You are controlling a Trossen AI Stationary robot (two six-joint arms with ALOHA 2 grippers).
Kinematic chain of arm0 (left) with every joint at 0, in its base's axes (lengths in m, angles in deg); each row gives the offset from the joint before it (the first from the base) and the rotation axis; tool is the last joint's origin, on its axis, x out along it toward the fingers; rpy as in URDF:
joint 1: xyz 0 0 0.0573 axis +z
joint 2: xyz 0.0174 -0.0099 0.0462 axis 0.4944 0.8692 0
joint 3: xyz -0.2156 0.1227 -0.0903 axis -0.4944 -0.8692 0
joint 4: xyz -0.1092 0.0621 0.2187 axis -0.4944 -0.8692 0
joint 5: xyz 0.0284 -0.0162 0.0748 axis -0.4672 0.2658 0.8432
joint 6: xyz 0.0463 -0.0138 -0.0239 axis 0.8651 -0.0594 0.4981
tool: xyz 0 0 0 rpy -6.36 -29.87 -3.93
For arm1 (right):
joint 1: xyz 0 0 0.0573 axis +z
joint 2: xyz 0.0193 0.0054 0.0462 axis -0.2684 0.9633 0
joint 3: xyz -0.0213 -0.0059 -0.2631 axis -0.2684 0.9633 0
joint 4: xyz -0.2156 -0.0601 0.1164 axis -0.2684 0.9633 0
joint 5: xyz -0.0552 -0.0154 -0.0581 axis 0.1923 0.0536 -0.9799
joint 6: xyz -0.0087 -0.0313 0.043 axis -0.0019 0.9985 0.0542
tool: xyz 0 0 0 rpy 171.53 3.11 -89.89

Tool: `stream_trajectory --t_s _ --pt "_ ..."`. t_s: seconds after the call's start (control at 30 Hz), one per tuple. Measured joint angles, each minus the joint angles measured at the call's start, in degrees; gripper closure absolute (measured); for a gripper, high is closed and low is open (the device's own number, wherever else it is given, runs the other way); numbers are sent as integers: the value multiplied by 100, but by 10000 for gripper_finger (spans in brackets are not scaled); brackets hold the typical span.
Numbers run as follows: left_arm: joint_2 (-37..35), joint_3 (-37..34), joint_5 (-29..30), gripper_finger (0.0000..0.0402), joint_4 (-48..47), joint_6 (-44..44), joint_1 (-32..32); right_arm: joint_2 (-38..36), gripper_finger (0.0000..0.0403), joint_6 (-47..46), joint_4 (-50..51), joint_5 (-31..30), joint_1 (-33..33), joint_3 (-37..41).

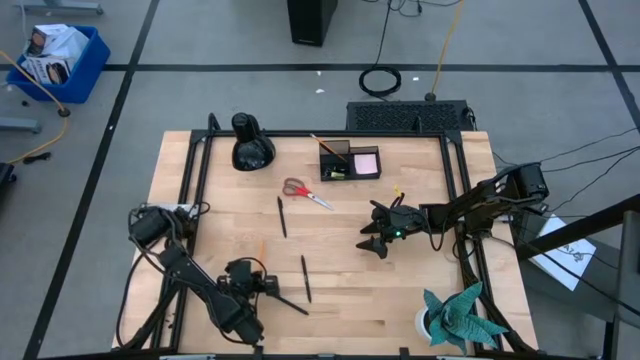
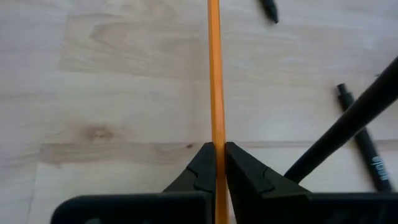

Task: Pick and place office supplies into organizer
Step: Put the orange pencil into the black desk organizer

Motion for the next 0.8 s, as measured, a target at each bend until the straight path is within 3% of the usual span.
stream_trajectory --t_s 0.17,0.3,0.63,0.8 --pt "-240 0 184 395 -2 235 200 -1 78 0 -5 0 -1 -2" --pt "-428 0 280 388 79 507 389 -1 78 0 -2 0 0 -2" --pt "-664 -2 442 396 1007 1228 757 -1 78 0 -1 0 -2 -2" --pt "-661 -2 444 380 1610 1630 933 1 78 0 1 0 0 -2"
